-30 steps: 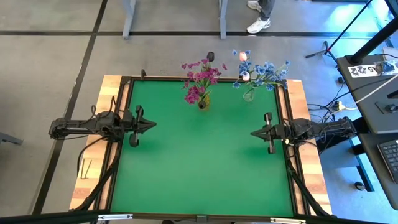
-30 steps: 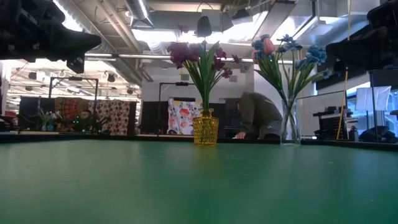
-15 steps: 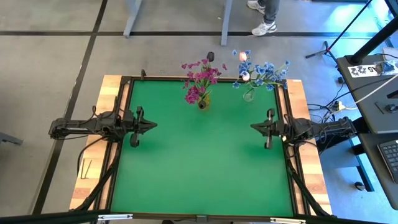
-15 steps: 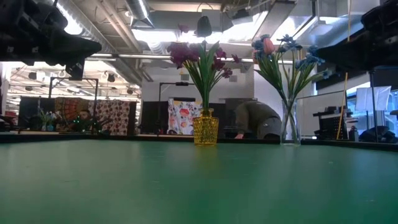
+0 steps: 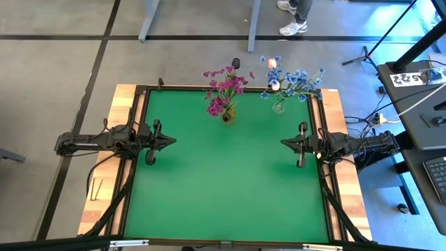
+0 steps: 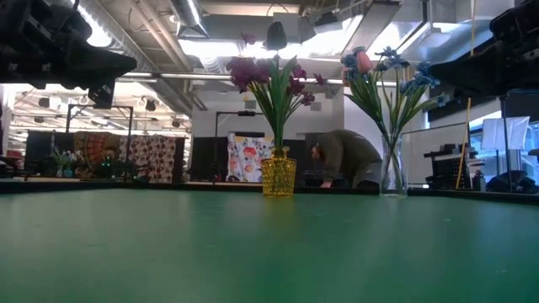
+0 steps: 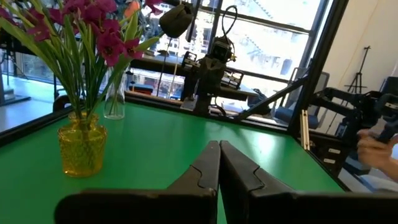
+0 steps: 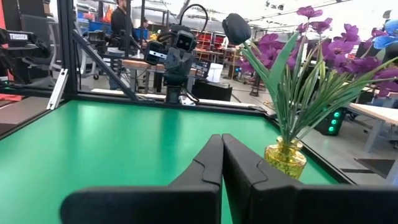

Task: Sort flowers into vase by color
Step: Return to Home Position

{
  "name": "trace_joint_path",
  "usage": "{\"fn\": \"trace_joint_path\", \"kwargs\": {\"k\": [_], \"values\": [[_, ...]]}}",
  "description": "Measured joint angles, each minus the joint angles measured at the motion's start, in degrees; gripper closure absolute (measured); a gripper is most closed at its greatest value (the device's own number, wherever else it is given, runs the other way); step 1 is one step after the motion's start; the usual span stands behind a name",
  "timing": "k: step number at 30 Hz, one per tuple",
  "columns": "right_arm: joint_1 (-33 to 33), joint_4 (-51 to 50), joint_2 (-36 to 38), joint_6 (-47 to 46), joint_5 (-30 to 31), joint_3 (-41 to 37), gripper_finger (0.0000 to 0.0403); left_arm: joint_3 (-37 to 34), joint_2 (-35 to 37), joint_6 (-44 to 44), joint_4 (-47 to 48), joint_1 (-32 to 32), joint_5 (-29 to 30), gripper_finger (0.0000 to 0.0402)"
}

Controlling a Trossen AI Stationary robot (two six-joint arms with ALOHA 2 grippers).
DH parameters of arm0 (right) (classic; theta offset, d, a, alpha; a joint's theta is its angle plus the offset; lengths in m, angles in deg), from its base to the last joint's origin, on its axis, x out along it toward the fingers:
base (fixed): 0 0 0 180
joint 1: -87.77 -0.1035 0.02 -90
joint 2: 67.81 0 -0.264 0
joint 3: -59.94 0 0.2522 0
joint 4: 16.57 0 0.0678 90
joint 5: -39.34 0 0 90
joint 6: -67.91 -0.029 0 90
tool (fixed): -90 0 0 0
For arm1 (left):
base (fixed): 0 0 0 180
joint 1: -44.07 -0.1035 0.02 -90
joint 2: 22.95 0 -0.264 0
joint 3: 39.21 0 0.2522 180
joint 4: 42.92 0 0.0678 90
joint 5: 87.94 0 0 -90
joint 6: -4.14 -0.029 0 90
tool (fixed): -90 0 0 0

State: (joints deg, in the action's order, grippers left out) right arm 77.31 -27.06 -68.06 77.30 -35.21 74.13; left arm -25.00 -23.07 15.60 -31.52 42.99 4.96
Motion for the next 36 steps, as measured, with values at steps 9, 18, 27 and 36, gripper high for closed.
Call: {"fn": "trace_joint_path", "kwargs": {"k": [9,18,27,36], "values": [[0.0,0.0,0.0,-0.1,0.0,0.0,0.0391,0.0,0.0,0.0,0.2,0.0,0.0,0.0402],[0.0,0.0,0.0,-0.2,0.0,0.0,0.0391,0.0,0.0,0.0,0.2,0.0,0.0,0.0402],[0.0,0.0,0.0,-0.2,0.0,0.0,0.0391,0.0,0.0,0.0,0.2,0.0,0.0,0.0402],[0.0,0.0,0.0,-0.2,-0.1,0.0,0.0391,0.0,0.0,0.0,0.2,0.0,0.0,0.0401]]}}
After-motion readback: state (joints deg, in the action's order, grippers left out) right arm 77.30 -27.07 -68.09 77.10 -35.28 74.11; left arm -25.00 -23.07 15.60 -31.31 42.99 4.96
